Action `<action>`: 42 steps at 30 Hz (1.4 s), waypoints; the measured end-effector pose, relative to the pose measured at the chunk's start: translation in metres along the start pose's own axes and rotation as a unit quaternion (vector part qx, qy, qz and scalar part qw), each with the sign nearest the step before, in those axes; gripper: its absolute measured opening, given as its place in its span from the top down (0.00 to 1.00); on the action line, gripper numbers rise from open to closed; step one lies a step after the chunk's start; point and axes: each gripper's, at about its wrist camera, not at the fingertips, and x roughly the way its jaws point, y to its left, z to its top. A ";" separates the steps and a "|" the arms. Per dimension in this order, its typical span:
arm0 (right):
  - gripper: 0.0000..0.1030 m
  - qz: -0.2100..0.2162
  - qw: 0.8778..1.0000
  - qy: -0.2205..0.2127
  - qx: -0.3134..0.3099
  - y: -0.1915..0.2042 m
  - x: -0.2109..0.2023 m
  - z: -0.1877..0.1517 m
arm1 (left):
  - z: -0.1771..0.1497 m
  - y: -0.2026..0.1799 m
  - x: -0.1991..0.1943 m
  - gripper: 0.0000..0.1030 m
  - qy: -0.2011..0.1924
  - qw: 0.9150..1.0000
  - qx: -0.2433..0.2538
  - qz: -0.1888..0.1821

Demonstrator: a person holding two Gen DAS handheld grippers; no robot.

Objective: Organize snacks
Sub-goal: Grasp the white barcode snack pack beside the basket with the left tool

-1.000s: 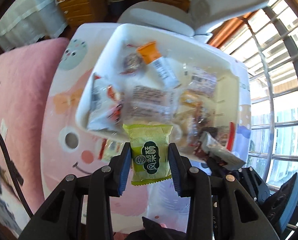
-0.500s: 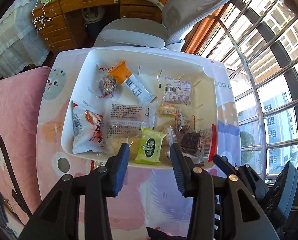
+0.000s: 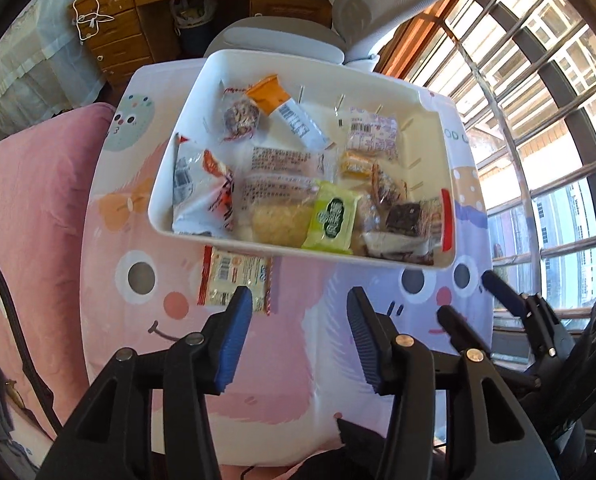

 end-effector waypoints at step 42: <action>0.10 -0.095 0.974 0.163 0.123 0.049 0.044 -0.084 | -0.013 0.086 0.157 0.33 0.047 0.997 0.051 -0.042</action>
